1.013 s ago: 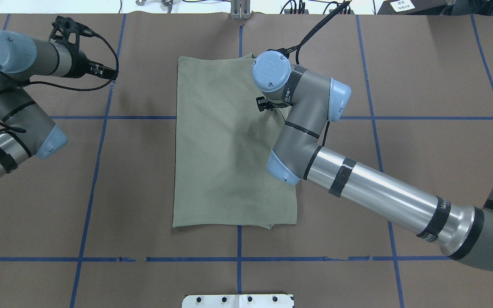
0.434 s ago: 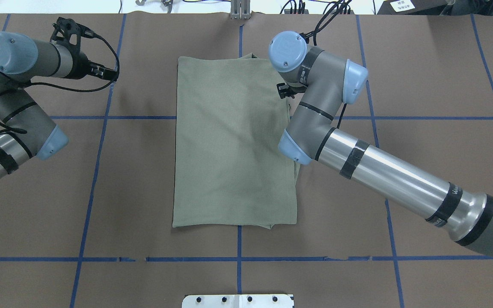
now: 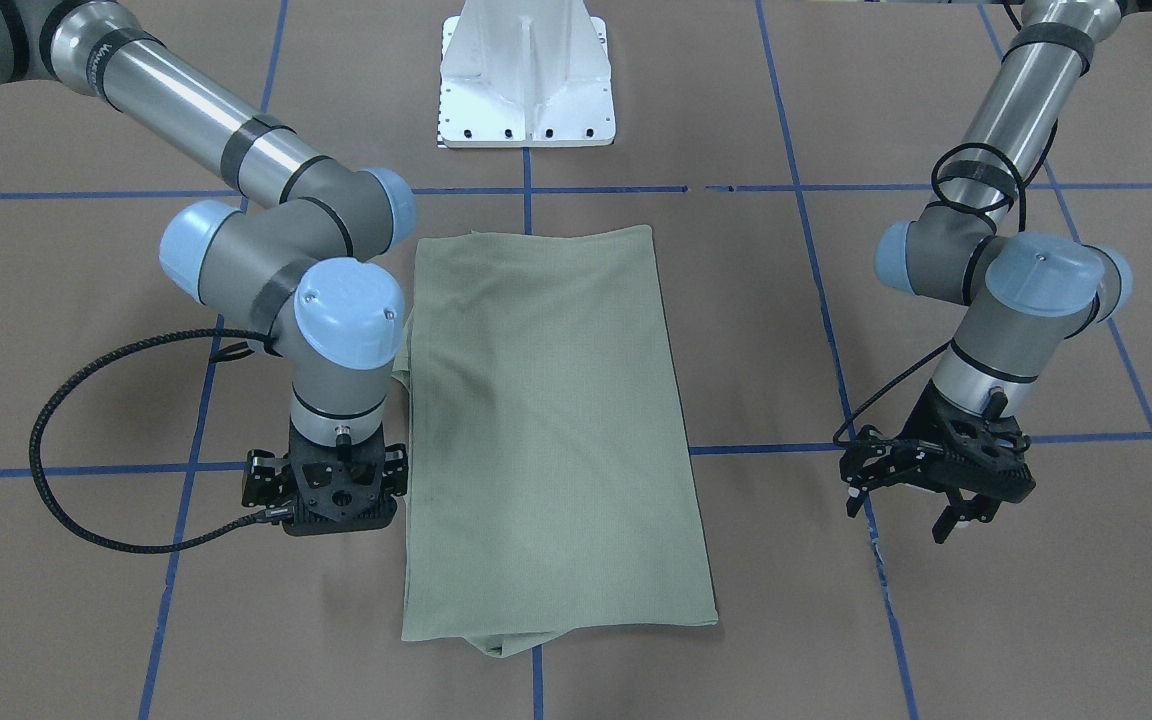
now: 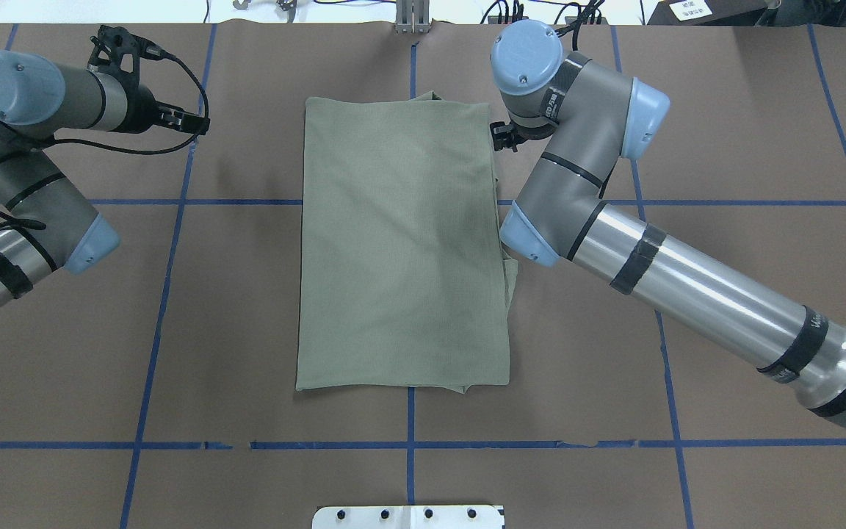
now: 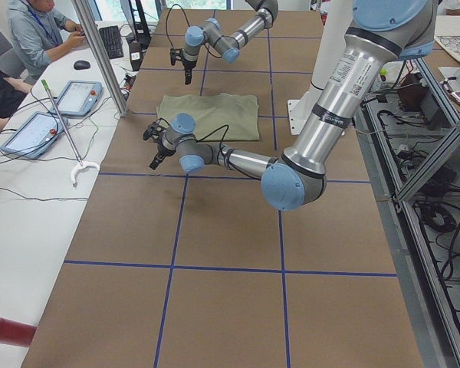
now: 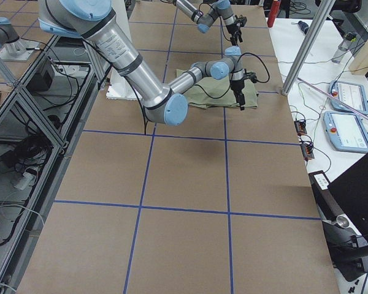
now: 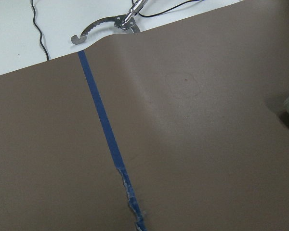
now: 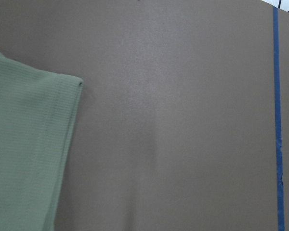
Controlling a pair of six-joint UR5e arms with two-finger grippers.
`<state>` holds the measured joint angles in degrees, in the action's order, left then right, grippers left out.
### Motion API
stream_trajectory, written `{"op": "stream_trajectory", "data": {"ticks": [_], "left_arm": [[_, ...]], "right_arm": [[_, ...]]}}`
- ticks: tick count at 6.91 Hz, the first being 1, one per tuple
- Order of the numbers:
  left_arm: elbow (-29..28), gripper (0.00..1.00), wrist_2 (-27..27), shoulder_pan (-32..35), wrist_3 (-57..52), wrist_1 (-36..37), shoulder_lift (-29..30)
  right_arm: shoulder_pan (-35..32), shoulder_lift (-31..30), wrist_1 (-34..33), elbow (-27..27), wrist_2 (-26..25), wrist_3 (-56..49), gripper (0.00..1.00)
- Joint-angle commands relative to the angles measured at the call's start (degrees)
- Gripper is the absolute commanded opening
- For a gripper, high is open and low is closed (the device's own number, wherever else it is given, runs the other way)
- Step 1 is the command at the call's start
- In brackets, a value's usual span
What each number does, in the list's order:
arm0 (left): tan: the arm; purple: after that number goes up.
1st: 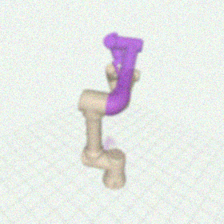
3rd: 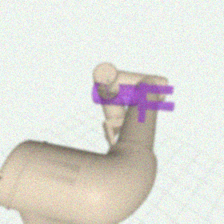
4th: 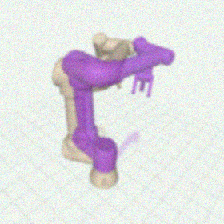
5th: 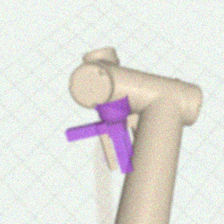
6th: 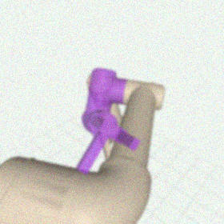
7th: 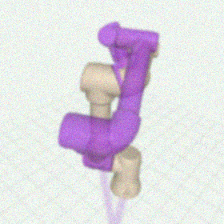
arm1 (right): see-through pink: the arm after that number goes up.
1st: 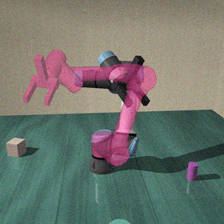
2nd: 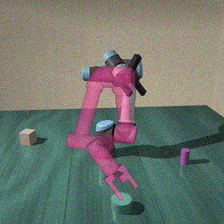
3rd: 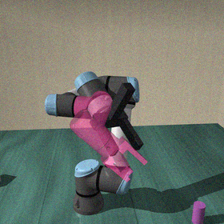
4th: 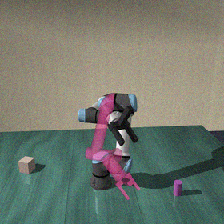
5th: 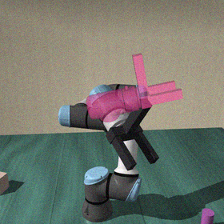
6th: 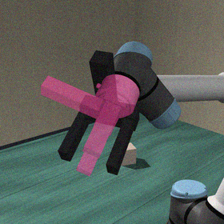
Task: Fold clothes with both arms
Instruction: 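Lower both grippers toward the long sides of the folded shirt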
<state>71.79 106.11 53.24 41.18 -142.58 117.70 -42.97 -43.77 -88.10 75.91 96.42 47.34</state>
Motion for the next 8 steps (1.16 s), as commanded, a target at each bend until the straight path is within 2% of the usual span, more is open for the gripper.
{"op": "stream_trajectory", "data": {"ticks": [1, 2, 3, 4, 5, 6, 7, 8], "left_arm": [[10.06, 1.0, 4.27, -2.32, 13.58, 0.9, -3.5], [16.91, 1.0, 3.85, -5.83, 19.14, 0.99, -7.18], [23.33, 1.0, 3.67, -9.26, 25.81, 0.9, -10.44], [29.66, 1.0, 1.23, -13.82, 34.84, 0.99, -13.08], [34.51, 1.0, -3.75, -19.08, 42.15, 0.99, -15.98], [37.34, 1.0, -7.89, -23.57, 50.4, 0.99, -17.31], [37.28, 0.95, -13.77, -28.92, 57.27, 0.99, -17.41], [36.33, 0.91, -17.48, -33.15, 61.43, 1.34, -17.41]], "right_arm": [[3.39, -10.31, 7.36, 16.57, 2.81, 11.22, 1.0], [6.29, -14.98, 15.25, 21.25, 2.9, 17.63, 1.0], [8.93, -17.9, 20.2, 24.17, 2.03, 27.96, 1.0], [13.66, -20.98, 21.73, 28.81, -3.99, 36.68, 1.0], [19.71, -23.53, 21.83, 33.38, -12.57, 44.16, 1.0], [22.99, -25.47, 21.83, 36.3, -15.71, 51.37, 1.0], [24.76, -26.1, 22.01, 36.42, -18.78, 57.19, 1.0], [25.82, -25.93, 22.18, 36.94, -20.9, 58.64, 1.0]]}}
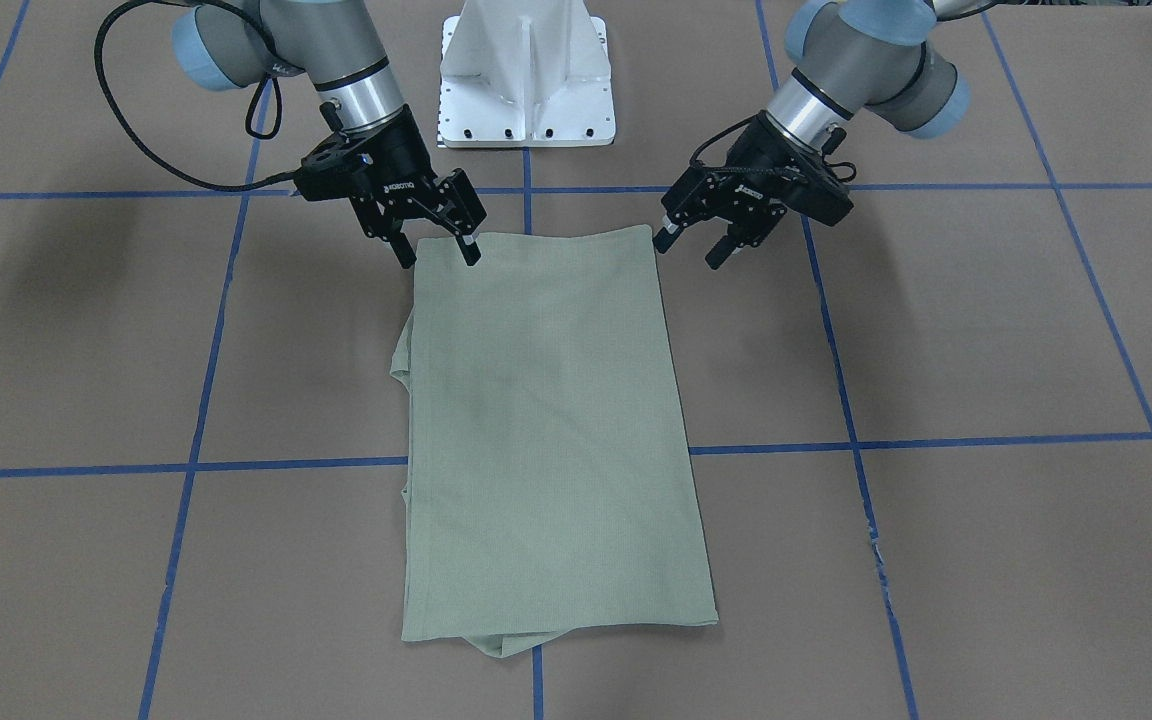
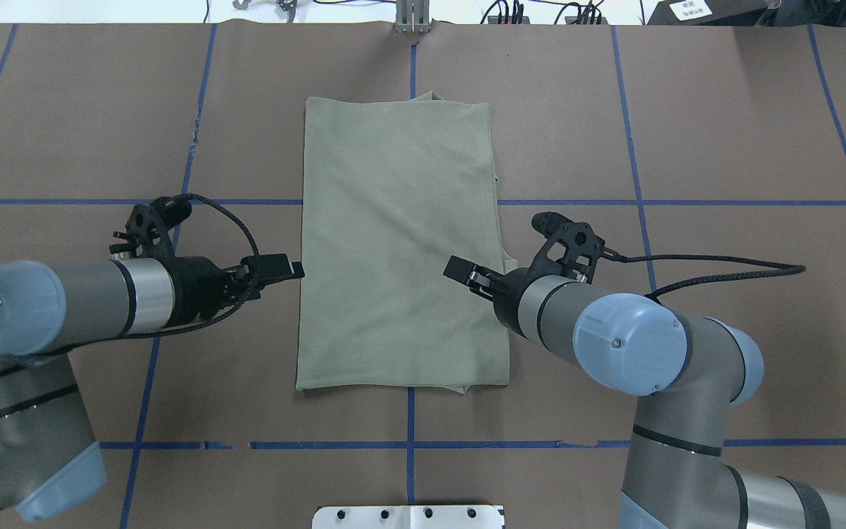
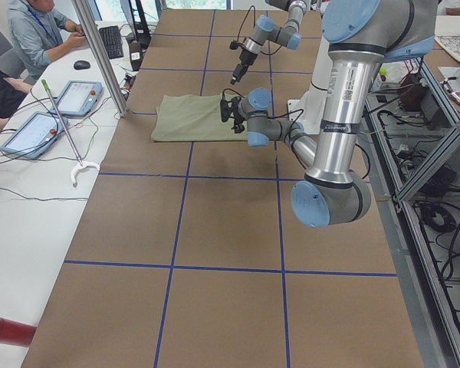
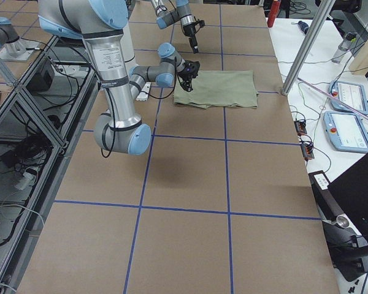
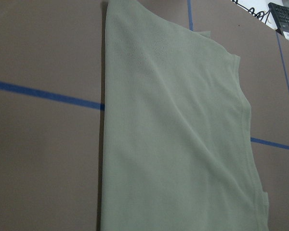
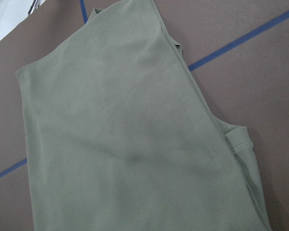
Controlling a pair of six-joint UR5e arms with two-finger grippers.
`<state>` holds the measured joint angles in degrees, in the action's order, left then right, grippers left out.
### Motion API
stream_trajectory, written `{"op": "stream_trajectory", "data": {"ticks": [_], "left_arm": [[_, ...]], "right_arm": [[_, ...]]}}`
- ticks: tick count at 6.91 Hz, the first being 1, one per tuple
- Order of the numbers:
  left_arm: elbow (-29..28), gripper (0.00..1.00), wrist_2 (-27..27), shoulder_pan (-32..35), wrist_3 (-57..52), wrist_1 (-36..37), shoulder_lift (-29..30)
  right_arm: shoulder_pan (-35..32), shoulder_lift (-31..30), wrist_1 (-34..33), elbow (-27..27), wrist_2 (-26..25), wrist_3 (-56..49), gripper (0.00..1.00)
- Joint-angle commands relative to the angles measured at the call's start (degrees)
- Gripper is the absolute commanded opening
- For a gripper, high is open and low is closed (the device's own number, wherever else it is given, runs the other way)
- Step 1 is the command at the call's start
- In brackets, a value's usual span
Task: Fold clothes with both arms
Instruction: 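Lower both grippers toward the long sides of the folded shirt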
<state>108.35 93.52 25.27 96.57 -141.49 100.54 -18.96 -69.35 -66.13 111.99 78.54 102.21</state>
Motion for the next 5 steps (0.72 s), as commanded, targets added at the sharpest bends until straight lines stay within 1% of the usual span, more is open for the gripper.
{"op": "stream_trajectory", "data": {"ticks": [1, 2, 5], "left_arm": [[-1.2, 0.9, -6.84, -7.06, 7.48, 0.34, -0.26], [-2.51, 0.9, -7.04, -7.86, 7.67, 0.34, -0.09], [-2.79, 0.91, -7.04, -10.22, 7.58, 3.76, 0.44]], "right_arm": [[1.99, -2.35, 5.35, 1.04, -3.04, 4.57, 1.0], [2.08, -4.98, 8.7, 1.04, -3.21, 4.49, 1.0], [2.17, -5.1, 8.74, 0.95, -3.65, 4.49, 1.0]]}}
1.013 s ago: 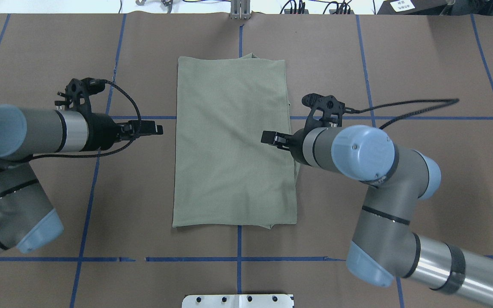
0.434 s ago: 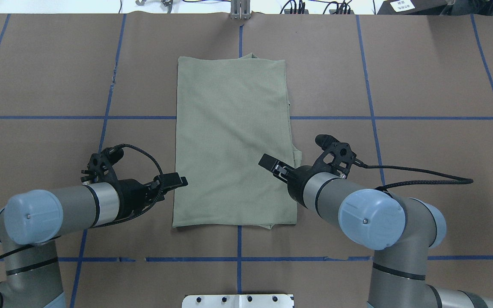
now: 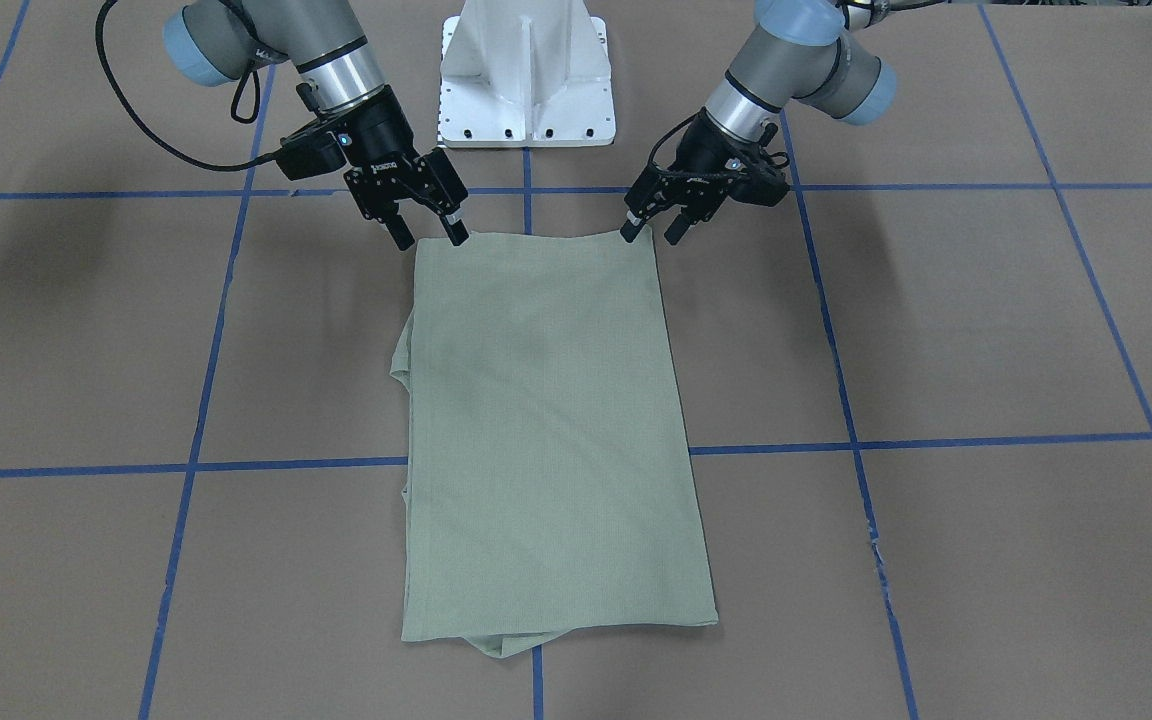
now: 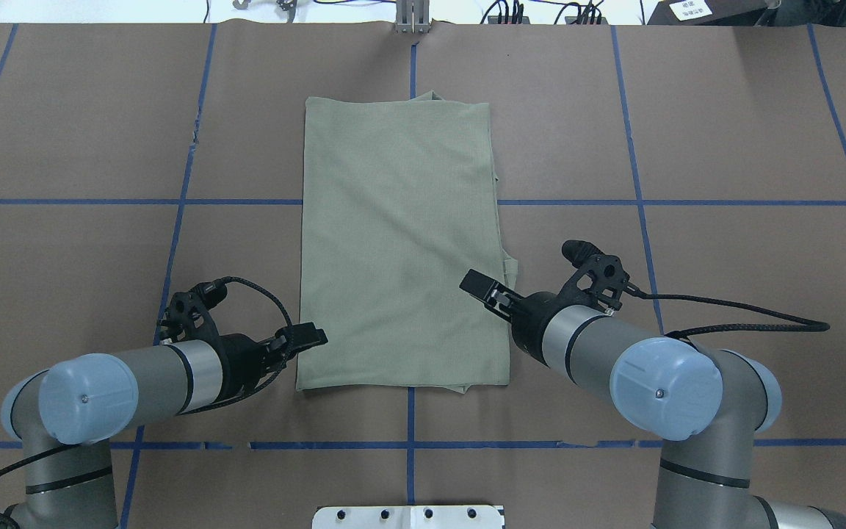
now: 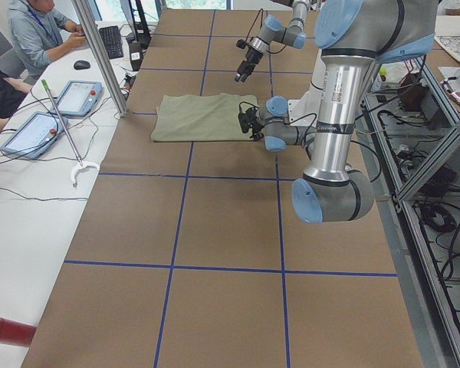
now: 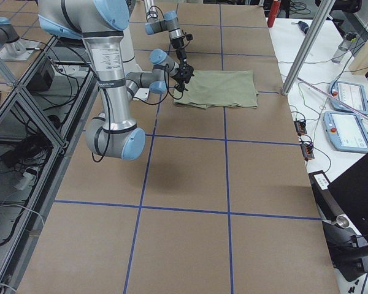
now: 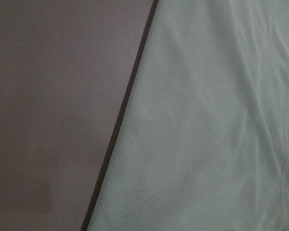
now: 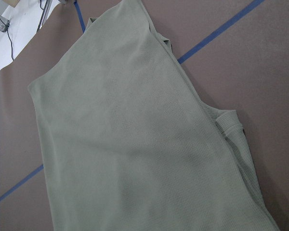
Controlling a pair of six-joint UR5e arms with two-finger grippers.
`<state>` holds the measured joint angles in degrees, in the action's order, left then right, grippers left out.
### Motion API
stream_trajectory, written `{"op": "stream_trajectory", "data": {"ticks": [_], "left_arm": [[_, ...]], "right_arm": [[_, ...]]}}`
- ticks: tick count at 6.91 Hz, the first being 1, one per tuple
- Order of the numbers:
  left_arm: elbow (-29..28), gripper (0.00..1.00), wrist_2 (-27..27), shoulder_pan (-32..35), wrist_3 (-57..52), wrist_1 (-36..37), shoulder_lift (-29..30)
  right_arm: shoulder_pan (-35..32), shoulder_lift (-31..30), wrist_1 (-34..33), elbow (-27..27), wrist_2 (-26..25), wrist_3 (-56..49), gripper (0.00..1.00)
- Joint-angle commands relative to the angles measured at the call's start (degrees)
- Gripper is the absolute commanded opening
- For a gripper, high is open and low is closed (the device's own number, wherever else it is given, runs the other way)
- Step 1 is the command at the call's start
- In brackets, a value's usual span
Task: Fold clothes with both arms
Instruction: 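Lower both grippers toward the long sides of the folded shirt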
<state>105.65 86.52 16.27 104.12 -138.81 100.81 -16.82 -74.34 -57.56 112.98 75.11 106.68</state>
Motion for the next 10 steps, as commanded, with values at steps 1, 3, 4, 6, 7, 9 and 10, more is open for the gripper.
{"op": "stream_trajectory", "data": {"ticks": [1, 3, 4, 6, 7, 9, 10], "left_arm": [[-0.27, 0.91, -0.04, -2.28, 0.12, 1.08, 0.44], [-0.79, 0.9, -0.04, -2.55, 0.12, 1.08, 0.79], [-1.84, 0.9, -0.04, -2.55, 0.12, 1.08, 1.66], [-4.22, 0.88, -0.04, -2.55, 0.12, 1.08, 3.77], [-4.22, 0.88, -0.04, -2.47, -0.32, 1.08, 3.6], [-2.83, 0.88, 0.4, -2.03, -0.85, 1.08, 2.99], [-2.64, 0.88, 0.58, -1.85, -1.11, 2.3, 2.73]], "right_arm": [[0.03, -0.1, 0.08, -0.12, -0.22, 0.01, 1.0], [0.3, -0.1, 0.08, -0.12, -0.22, 0.01, 1.0], [0.38, -0.02, 0.08, -0.21, -0.22, 0.01, 1.0], [0.65, 0.33, 0.08, -0.21, -0.22, -0.16, 1.0], [0.74, 0.42, 0.08, -0.21, -0.22, -0.25, 1.0], [0.91, 0.51, 0.08, -0.3, -0.22, -0.25, 1.0], [1.0, 0.6, 0.08, -0.3, -0.22, -0.25, 1.0]]}}
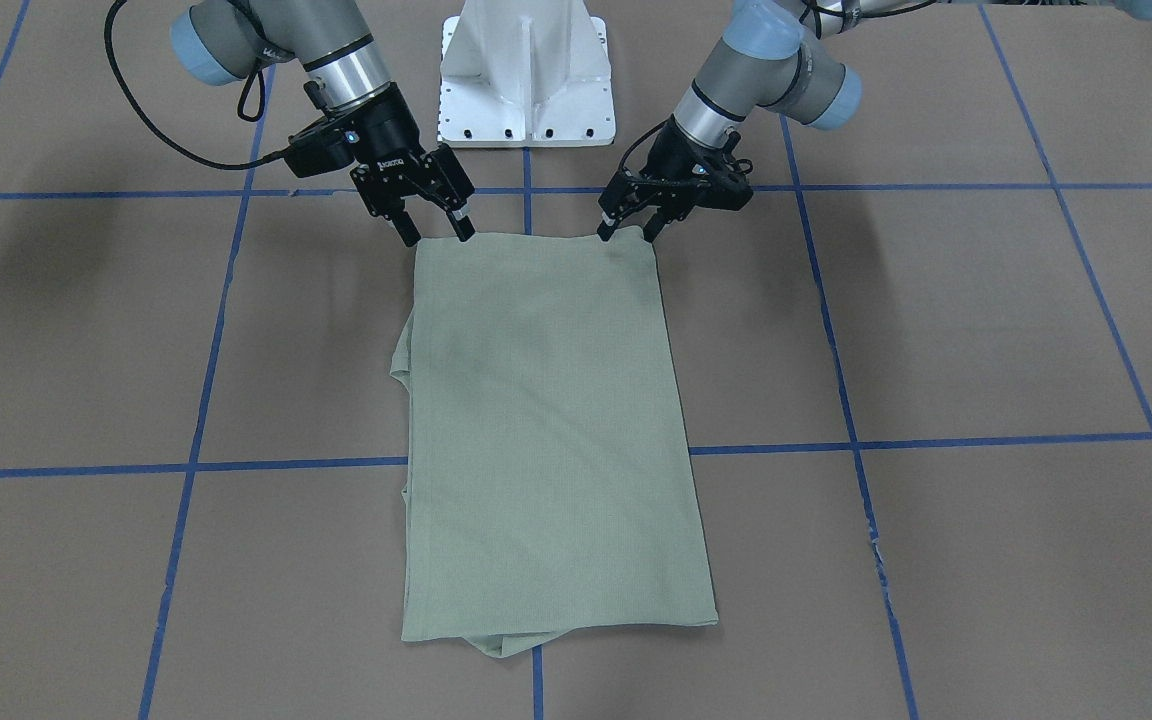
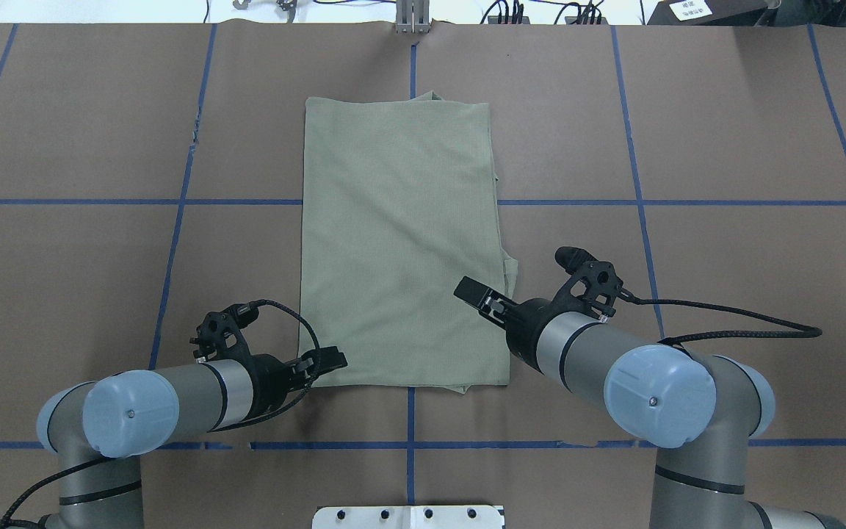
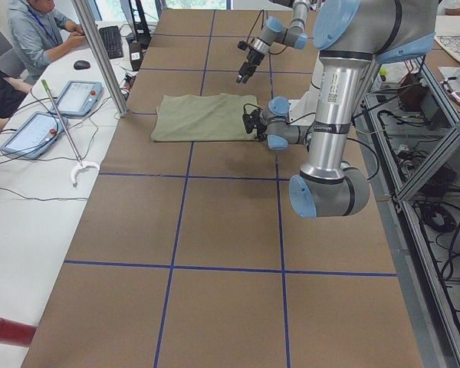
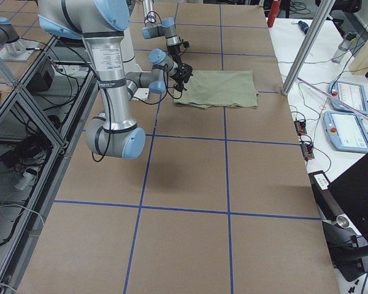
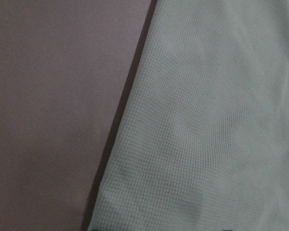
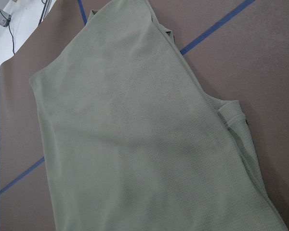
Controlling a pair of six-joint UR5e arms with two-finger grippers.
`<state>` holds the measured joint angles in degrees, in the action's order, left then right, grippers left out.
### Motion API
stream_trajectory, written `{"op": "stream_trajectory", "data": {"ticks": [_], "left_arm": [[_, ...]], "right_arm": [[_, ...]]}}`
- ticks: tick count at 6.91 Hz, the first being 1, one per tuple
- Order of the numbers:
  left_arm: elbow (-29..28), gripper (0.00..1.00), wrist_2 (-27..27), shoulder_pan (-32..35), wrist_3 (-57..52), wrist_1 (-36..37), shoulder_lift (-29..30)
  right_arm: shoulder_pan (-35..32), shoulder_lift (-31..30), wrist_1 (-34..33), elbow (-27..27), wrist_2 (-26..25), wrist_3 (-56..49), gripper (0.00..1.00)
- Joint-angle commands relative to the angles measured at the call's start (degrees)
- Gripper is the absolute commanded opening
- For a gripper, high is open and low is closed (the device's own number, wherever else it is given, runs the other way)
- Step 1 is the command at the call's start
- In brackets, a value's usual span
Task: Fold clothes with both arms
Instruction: 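Grasp the shirt end nearest the robot with both grippers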
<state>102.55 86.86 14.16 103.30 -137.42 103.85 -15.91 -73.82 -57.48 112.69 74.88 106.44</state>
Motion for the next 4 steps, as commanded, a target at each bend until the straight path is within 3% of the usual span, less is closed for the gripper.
{"op": "stream_trajectory", "data": {"ticks": [1, 4], "left_arm": [[0.46, 0.88, 0.15, 0.08, -1.69, 2.67, -0.05], [0.46, 0.88, 0.93, -0.1, -3.02, 2.86, -0.31]], "right_arm": [[0.26, 0.08, 0.0, -0.11, 0.0, 0.0, 1.0], [0.44, 0.08, 0.0, -0.11, 0.0, 0.0, 1.0]]}}
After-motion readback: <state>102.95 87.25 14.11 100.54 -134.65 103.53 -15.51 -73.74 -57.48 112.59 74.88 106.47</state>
